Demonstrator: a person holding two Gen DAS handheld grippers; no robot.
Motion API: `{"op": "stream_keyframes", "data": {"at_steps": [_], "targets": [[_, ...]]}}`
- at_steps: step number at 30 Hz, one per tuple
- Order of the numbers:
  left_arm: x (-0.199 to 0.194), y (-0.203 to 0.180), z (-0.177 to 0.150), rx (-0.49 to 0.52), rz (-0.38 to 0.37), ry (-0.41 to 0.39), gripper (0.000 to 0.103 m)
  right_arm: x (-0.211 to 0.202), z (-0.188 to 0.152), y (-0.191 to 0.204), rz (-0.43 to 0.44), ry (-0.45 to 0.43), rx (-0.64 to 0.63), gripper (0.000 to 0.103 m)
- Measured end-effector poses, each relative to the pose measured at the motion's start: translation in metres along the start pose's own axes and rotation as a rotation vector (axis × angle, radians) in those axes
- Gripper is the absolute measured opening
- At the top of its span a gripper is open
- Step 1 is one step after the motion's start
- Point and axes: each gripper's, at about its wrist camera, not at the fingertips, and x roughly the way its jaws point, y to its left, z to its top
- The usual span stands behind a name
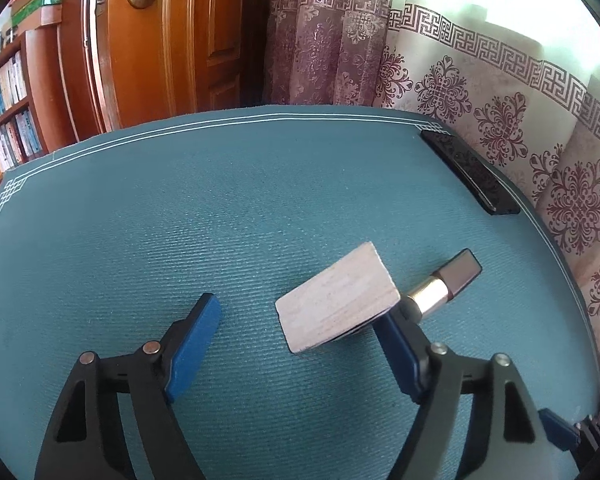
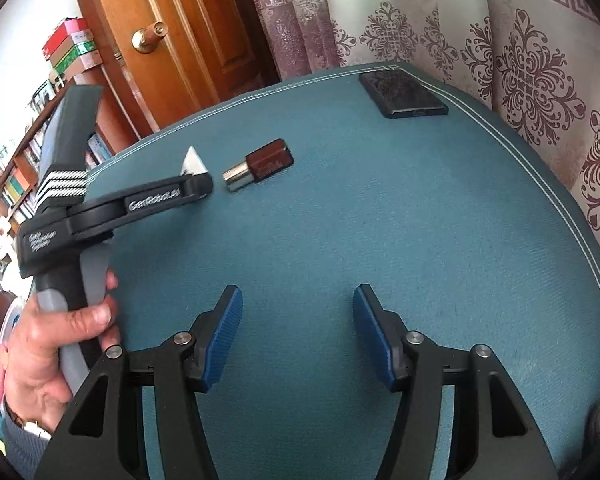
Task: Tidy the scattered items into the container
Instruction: 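Grasp the brown-capped bottle with the right tool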
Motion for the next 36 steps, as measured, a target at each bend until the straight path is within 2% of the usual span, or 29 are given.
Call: {"op": "stream_keyframes", "data": {"at_steps": [1,3,5,7,15,19,26,29,30,31,32,33,35,36], "targets": [[-0.001,0.003,0.000,-0.004,0.000,-0.003,0.071,0.003,0.005,-0.002,-0.008,-0.003,0.007,0.061],[-0.002,0.010,0.001,-0.024,-0.001,-0.012,0.054,0.010,0.015,-0.003,-0.008,-0.002,0.021,0.061],[-0.004,0.019,0.001,-0.054,-0.017,-0.018,0.048,0.017,0.025,-0.002,0.006,-0.003,0.026,0.061],[-0.004,0.025,0.001,-0.079,-0.045,-0.022,0.047,0.024,0.035,0.000,0.020,-0.004,0.027,0.061],[-0.004,0.022,0.002,-0.073,-0.036,-0.022,0.047,0.054,0.067,0.021,0.011,-0.039,-0.046,0.062],[-0.004,0.026,0.002,-0.083,-0.026,-0.024,0.048,0.066,0.074,0.032,0.037,-0.029,-0.083,0.062],[-0.003,0.027,0.002,-0.079,-0.017,-0.021,0.048,0.075,0.077,0.042,0.022,-0.052,-0.145,0.062],[-0.003,0.026,0.001,-0.078,-0.032,-0.020,0.056,0.075,0.076,0.042,0.025,-0.052,-0.155,0.061],[-0.003,0.026,0.001,-0.078,-0.041,-0.020,0.061,0.074,0.076,0.042,0.018,-0.057,-0.160,0.053],[-0.003,0.025,0.001,-0.077,-0.049,-0.020,0.064,0.072,0.076,0.041,0.015,-0.068,-0.162,0.049],[-0.003,0.025,0.001,-0.072,-0.052,-0.018,0.070,0.070,0.076,0.040,0.015,-0.072,-0.167,0.037],[-0.003,0.023,0.001,-0.067,-0.052,-0.018,0.077,0.071,0.076,0.039,0.025,-0.059,-0.172,0.020],[-0.002,0.021,0.001,-0.059,-0.048,-0.016,0.081,0.077,0.073,0.034,0.025,-0.018,-0.158,0.018],[-0.002,0.021,0.001,-0.059,-0.047,-0.015,0.082,0.074,0.074,0.030,0.048,-0.026,-0.144,0.018]]}}
